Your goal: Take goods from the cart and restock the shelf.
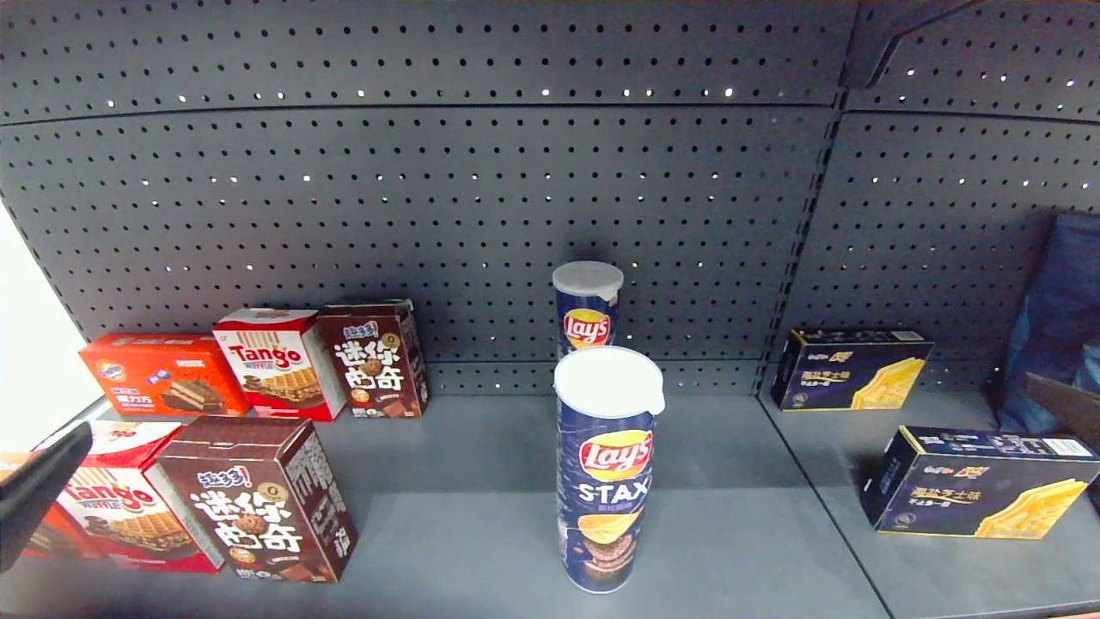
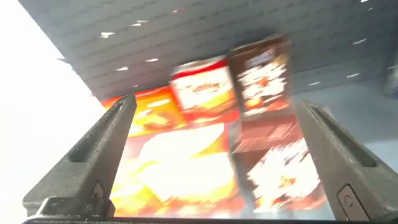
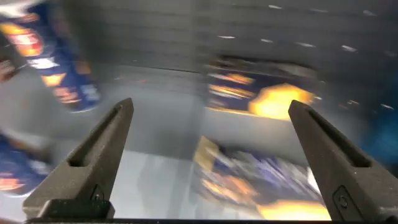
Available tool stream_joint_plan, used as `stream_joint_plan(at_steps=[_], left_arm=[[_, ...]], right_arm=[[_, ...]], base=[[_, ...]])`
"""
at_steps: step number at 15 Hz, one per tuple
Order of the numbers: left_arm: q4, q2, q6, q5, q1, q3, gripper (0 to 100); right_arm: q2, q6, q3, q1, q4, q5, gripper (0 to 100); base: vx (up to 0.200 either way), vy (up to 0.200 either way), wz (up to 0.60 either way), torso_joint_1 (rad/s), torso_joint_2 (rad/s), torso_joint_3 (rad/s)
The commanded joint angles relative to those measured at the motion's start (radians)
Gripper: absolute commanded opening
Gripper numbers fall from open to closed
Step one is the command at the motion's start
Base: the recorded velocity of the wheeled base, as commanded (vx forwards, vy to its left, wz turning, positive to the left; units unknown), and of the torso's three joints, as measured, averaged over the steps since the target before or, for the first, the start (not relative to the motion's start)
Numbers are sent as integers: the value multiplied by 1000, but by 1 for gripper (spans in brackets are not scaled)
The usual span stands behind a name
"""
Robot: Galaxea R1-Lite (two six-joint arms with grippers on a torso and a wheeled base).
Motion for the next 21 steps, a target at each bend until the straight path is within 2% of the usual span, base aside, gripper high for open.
stream_joint_plan(at_steps=[1,2,3,5,6,7,8,9,10,12,14,16,18,21], left_arm=[[6,-360,113,52,19,269,100],[17,-425,129,52,32,318,100],[63,-472,129,51,42,342,100],[152,-538,129,51,42,346,100],[181,-563,129,51,42,346,100],[200,-587,129,51,42,347,100],[207,-604,129,51,40,350,100],[213,-622,128,51,38,364,100],[213,-639,128,49,37,379,100],[204,-679,125,51,31,431,100],[181,-679,102,46,32,445,100],[181,-679,94,11,28,445,100],[186,-679,96,-4,23,444,100],[187,-679,94,-4,-12,444,100]], right_arm=[[-397,-7,298,-220,4,1,100],[-497,-7,364,-241,8,9,100],[-606,-7,422,-240,34,12,100],[-796,-5,521,-232,146,13,100],[-796,7,551,-231,122,7,100],[-797,1,551,-223,120,43,100],[-823,-8,551,-188,133,141,100],[-850,-10,547,-192,151,213,100],[-850,-8,545,-194,152,213,100],[-850,-2,544,-192,156,121,100],[-850,-10,545,-194,152,158,100],[-850,-7,541,-194,166,184,100],[-850,-8,542,-195,172,76,100],[-850,-14,551,-194,197,90,100]], base=[[0,0,0,0,0,0],[0,0,0,0,0,0],[0,0,0,0,0,0],[0,0,0,0,0,0],[0,0,0,0,0,0],[0,0,0,0,0,0],[0,0,0,0,0,0],[0,0,0,0,0,0],[0,0,0,0,0,0],[0,0,0,0,0,0],[0,0,0,0,0,0],[0,0,0,0,0,0],[0,0,0,0,0,0],[0,0,0,0,0,0]])
